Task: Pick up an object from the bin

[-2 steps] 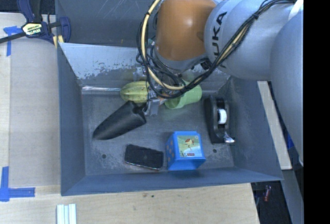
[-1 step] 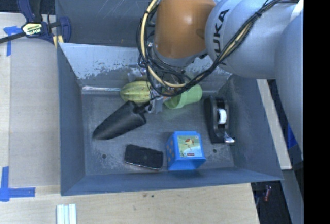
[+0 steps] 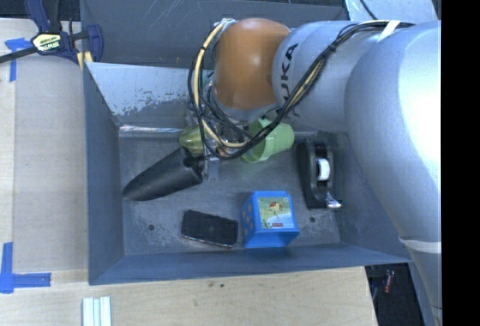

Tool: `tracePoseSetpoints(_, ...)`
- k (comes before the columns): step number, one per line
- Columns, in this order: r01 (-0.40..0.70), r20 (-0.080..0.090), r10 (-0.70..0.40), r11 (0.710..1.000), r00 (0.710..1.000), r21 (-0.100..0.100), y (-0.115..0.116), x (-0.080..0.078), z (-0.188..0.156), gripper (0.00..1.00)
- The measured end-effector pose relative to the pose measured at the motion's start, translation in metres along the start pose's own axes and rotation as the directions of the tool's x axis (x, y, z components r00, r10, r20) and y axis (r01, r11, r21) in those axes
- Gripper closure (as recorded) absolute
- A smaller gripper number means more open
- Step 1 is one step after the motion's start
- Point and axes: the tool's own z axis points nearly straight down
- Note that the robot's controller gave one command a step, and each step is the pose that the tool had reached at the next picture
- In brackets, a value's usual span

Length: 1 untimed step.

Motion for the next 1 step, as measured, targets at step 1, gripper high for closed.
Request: tracePoseSetpoints(1,0.389,0.013,-0.389,0.921,0.921,0.004,-0.0008,-0.0017,-0.0079,1.00)
